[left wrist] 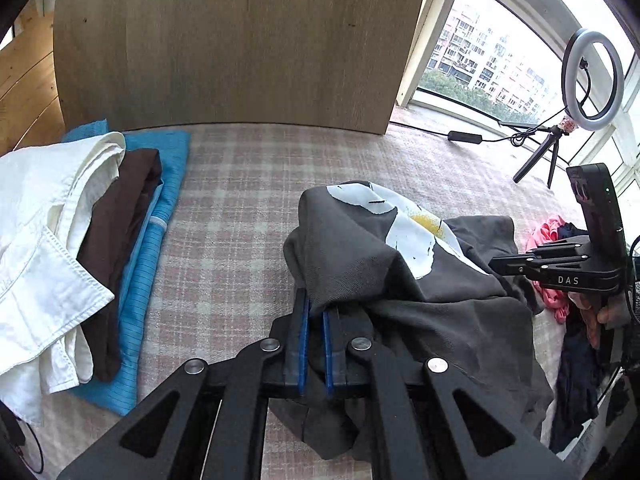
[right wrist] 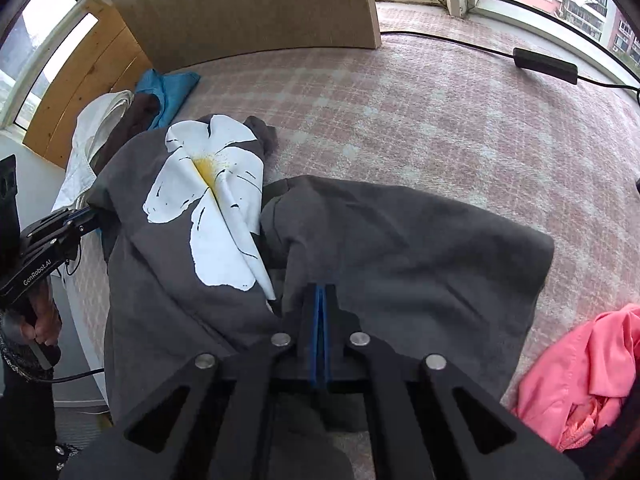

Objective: Fold clothes

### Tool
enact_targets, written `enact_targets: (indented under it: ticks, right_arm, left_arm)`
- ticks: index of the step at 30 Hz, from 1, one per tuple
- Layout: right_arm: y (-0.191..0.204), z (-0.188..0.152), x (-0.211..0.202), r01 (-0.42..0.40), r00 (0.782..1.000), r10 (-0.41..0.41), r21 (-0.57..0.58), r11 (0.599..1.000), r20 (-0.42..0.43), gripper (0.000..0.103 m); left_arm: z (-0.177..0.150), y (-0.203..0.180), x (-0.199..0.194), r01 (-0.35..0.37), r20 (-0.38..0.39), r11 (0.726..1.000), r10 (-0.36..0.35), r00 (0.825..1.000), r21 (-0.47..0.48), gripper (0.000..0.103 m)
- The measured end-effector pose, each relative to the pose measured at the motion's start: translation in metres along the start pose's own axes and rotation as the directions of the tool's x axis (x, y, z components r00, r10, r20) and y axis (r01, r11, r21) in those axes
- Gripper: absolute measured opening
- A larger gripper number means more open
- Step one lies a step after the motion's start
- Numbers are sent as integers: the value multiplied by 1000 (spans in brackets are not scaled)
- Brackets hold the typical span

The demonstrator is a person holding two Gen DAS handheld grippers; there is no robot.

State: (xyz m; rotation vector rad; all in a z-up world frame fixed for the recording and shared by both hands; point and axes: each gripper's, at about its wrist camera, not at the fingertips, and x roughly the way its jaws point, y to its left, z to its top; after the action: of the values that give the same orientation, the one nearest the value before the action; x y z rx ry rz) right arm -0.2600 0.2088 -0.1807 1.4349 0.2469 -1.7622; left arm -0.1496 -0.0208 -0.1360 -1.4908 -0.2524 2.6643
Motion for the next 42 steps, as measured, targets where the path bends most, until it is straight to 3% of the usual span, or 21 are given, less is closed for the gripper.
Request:
enact_targets:
  ticks: [3, 5, 6, 8, 9, 10, 12, 14, 19, 23, 24, 25, 27, 31, 34, 37, 39, 41, 42]
  right_arm:
    - [3, -8, -66, 28, 992, -25, -27, 999, 127, 1]
    - [-1, -15, -115, 114, 970, -106, -26, 993, 218, 1]
    - [-2, -17, -132, 158, 962, -146, -32, 987, 232, 1]
    - [-2, -18, -139, 232, 960, -218, -64, 971, 176, 3]
    - [-1, -20, -131, 245, 962, -234, -69, 967, 143, 14]
    - [0, -22, -124, 259, 962, -250, -74, 963, 111, 36]
    - [8, -22, -98, 222, 974, -215, -102, 970, 72, 50]
    - [18, -19, -68, 167, 986, -163, -131, 977, 39, 50]
    - [30, 15, 14, 116, 990, -126, -146, 982, -60, 51]
    - [41, 39, 74, 77, 987, -98, -161, 984, -125, 50]
    - [44, 37, 75, 75, 989, -96, -175, 982, -116, 44]
    - [46, 35, 73, 77, 989, -99, -185, 980, -113, 13]
    - [50, 29, 66, 73, 990, -95, -200, 977, -101, 8]
    - [47, 22, -10, 57, 998, -50, -175, 983, 46, 8]
    - [32, 21, -100, 71, 977, -48, -108, 992, 207, 8]
    - [17, 1, -203, 99, 918, -75, -41, 994, 390, 8]
    - [11, -24, -269, 109, 860, -100, 11, 994, 501, 8]
    - [5, -58, -321, 111, 811, -124, 58, 992, 572, 8]
    - [2, -75, -337, 99, 799, -129, 84, 992, 587, 8]
  left_arm:
    - [4, 12, -44, 29, 49, 999, -30, 998, 26, 5]
    - [6, 18, -66, 32, 62, 999, -34, 997, 38, 5]
    - [3, 22, -77, 57, 65, 998, -59, 996, 41, 5]
    - [-3, 26, -93, 93, 63, 995, -96, 993, 46, 5]
    - [-7, 27, -99, 104, 59, 993, -107, 993, 46, 5]
    - [-17, 29, -101, 100, 49, 994, -101, 994, 35, 5]
    - [-38, 34, -106, 91, 29, 996, -91, 995, 11, 5]
    - [-65, 45, -103, 88, -3, 995, -89, 996, -48, 5]
    - [-126, 76, -90, 68, -66, 975, -84, 994, -211, 5]
    - [-146, 83, -83, 52, -65, 962, -72, 995, -267, 5]
    - [-145, 81, -83, 43, -58, 965, -60, 996, -260, 5]
    - [-144, 79, -83, 34, -51, 967, -49, 997, -252, 5]
    - [-134, 75, -84, 21, -35, 972, -30, 999, -232, 5]
    - [-91, 67, -102, 42, 37, 987, -36, 999, -158, 4]
    - [-49, 53, -128, 47, 108, 997, -40, 993, -60, 4]
    - [-2, 35, -167, 7, 205, 997, -22, 979, 73, 4]
    - [19, 30, -190, 1, 249, 991, -35, 968, 134, 4]
    - [31, 28, -205, -2, 274, 982, -51, 960, 190, 5]
    - [34, 28, -210, -6, 279, 976, -56, 959, 217, 2]
